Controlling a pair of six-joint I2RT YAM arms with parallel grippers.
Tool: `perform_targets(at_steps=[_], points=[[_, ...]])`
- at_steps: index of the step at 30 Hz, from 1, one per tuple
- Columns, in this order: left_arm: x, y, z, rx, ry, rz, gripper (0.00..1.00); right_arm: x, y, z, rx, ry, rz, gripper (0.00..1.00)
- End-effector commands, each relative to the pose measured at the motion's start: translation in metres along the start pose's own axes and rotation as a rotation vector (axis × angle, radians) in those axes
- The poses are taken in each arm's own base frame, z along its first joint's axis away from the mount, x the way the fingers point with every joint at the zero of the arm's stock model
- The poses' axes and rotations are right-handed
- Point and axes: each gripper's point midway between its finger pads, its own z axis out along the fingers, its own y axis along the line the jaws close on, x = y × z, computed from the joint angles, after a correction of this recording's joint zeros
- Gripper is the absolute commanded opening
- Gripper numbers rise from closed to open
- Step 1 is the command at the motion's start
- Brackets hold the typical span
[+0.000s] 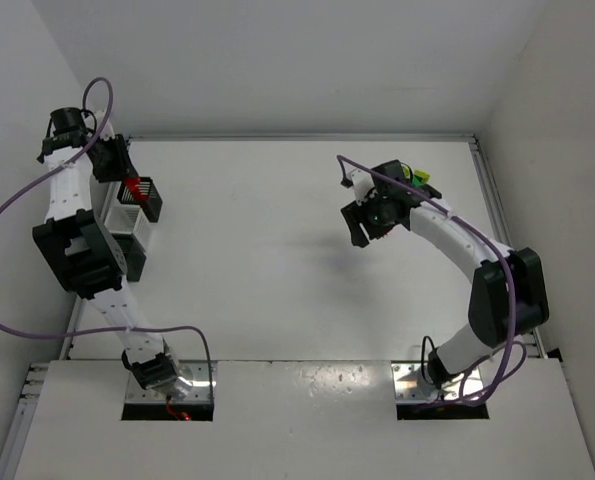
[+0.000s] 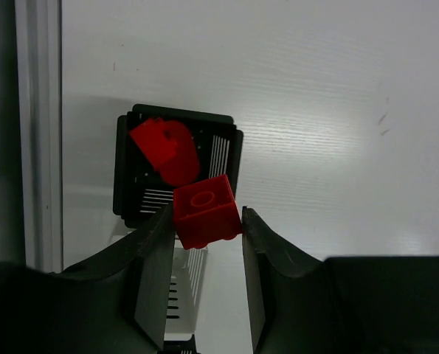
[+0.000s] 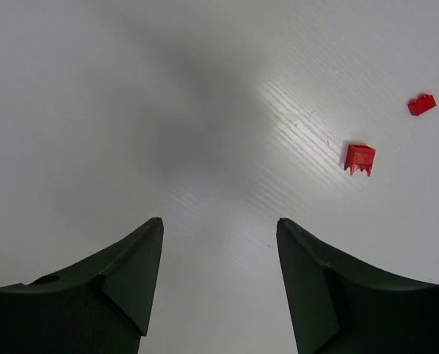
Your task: Sort the legos into containers by color
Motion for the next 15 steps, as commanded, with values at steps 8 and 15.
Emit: perform_targets(at_steps=[8, 15], points=[[0.000, 0.030, 0.018, -0.112, 0.027, -0.011, 0.20, -0.006, -0.035, -0.008, 0.041, -0.011, 0.111, 0.65], [-0.006, 0.028, 0.024, -0.090, 0.013, -0.007, 0.48, -0.005, -0.049, -0.012, 0.036, -0.022, 0.158, 0.65]])
